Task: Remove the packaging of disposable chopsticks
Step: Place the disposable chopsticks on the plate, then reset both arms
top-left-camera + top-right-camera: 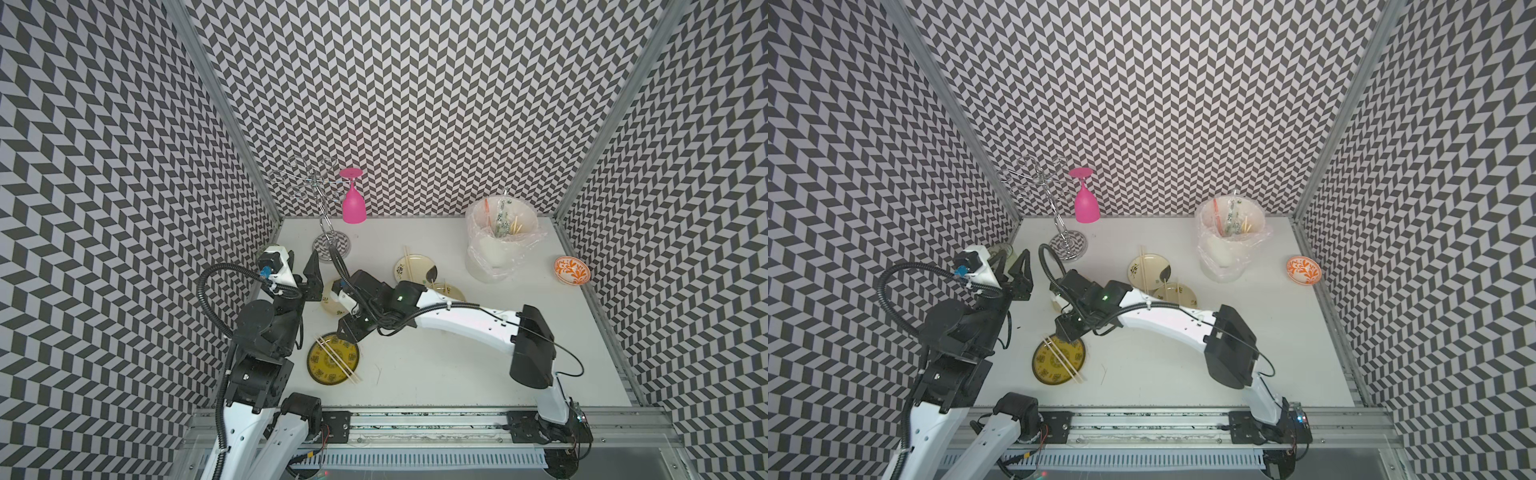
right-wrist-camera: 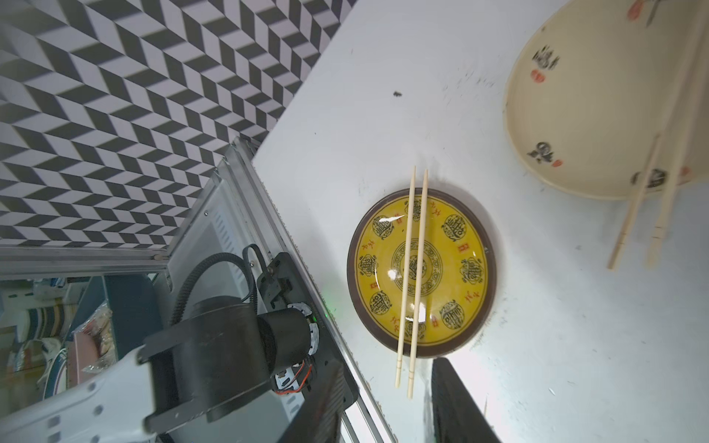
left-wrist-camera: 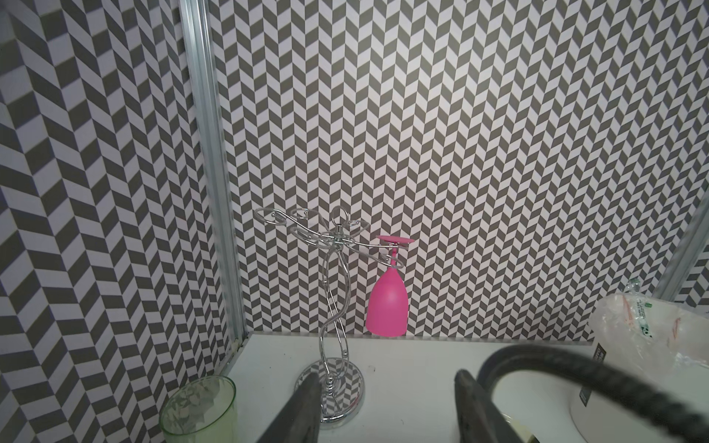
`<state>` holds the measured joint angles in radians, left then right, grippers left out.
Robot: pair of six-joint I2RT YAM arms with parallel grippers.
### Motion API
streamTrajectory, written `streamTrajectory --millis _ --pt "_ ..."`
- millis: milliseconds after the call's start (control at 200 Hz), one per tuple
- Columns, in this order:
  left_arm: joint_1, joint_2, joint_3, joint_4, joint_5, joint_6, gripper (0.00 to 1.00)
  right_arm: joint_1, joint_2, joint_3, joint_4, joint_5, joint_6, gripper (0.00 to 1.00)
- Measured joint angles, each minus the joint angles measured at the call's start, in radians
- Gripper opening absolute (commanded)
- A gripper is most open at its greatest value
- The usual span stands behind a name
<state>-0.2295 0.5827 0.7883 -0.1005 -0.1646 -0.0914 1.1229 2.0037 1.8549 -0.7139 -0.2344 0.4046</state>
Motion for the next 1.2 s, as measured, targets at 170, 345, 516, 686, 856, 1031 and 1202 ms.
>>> streamTrajectory --millis 170,345,516,686,856,1031,1202 --pt "0.000 0.099 -0.054 0.119 0.014 -0.062 0.56 -0.110 -0.238 -0.185 0.006 0.119 -0.018 0.38" --pt "-0.013 0.173 -0.200 0.285 0.027 -0.085 0.56 -0.220 -0.526 -0.390 0.059 0.392 -0.042 0.38" --pt "-0.019 0.193 -0.311 0.426 -0.003 -0.043 0.58 -0.247 -0.831 -0.624 0.206 0.617 -0.104 0.42" --pt "-0.018 0.225 -0.433 0.624 -0.074 0.034 0.59 -0.412 -1.053 -0.908 0.468 0.814 -0.198 0.55" --pt "0.010 0.344 -0.535 0.764 -0.095 0.103 0.60 -0.634 -1.135 -1.181 0.701 0.881 -0.290 0.56" --pt "0.047 0.421 -0.583 0.887 -0.064 0.153 0.61 -0.762 -1.129 -1.348 0.947 0.890 -0.352 0.57" --pt "0.113 0.505 -0.600 1.015 0.047 0.166 0.62 -0.859 -1.045 -1.498 1.185 0.881 -0.379 0.57"
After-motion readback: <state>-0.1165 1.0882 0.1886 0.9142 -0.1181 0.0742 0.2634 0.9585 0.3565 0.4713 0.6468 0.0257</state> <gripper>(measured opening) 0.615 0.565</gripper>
